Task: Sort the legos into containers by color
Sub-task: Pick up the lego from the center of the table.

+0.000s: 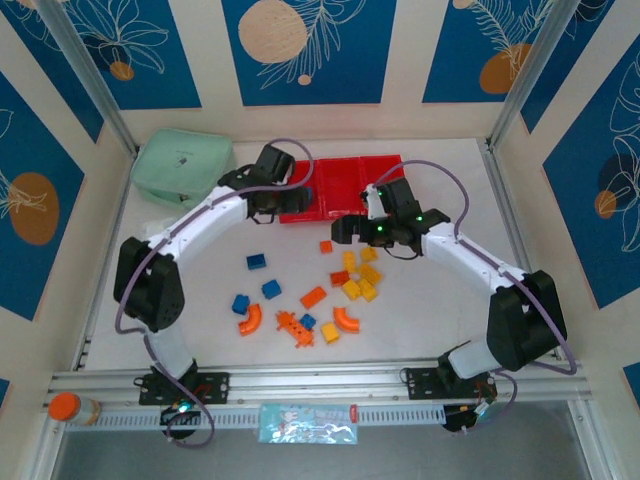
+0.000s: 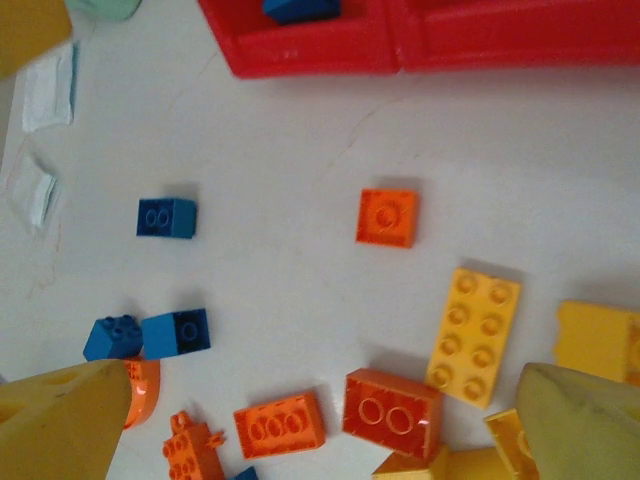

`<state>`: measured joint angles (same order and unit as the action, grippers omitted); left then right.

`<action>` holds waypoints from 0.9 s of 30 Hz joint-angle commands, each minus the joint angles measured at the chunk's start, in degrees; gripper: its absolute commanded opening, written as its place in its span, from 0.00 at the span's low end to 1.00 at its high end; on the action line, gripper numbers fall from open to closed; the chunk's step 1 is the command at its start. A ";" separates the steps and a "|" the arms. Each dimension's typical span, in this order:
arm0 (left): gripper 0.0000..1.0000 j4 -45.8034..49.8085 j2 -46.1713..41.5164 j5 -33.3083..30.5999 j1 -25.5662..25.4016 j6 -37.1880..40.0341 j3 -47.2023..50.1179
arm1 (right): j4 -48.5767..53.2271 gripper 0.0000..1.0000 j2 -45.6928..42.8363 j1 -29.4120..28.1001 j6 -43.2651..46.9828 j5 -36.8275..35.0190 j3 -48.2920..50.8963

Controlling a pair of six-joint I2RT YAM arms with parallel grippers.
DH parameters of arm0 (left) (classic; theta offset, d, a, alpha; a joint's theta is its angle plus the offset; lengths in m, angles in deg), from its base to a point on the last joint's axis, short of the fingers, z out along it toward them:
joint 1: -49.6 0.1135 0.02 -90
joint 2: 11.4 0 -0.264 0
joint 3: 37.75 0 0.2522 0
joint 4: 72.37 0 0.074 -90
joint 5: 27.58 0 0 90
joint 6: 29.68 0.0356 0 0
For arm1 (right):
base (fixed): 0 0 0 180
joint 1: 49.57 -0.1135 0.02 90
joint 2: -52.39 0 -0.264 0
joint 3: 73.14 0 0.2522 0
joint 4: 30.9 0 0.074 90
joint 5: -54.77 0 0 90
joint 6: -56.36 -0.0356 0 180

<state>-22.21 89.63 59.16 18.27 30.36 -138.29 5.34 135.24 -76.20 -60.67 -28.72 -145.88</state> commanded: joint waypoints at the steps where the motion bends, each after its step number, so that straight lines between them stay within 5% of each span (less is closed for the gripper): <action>1: 0.73 1.73 -2.87 2.60 0.24 -3.39 6.21 | -0.37 0.99 0.04 -2.20 -2.03 1.48 1.90; 11: 0.83 1.93 -6.50 0.50 0.13 -7.39 19.87 | -3.58 0.99 0.53 -7.60 -4.86 0.79 6.93; 27: 0.91 0.96 -4.17 -7.38 0.86 -12.57 24.36 | -4.12 0.99 3.10 -8.59 -4.19 -1.14 4.70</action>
<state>-22.12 86.03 55.33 18.38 19.52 -114.69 1.28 137.60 -84.71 -65.17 -29.47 -139.50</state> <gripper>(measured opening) 0.913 0.991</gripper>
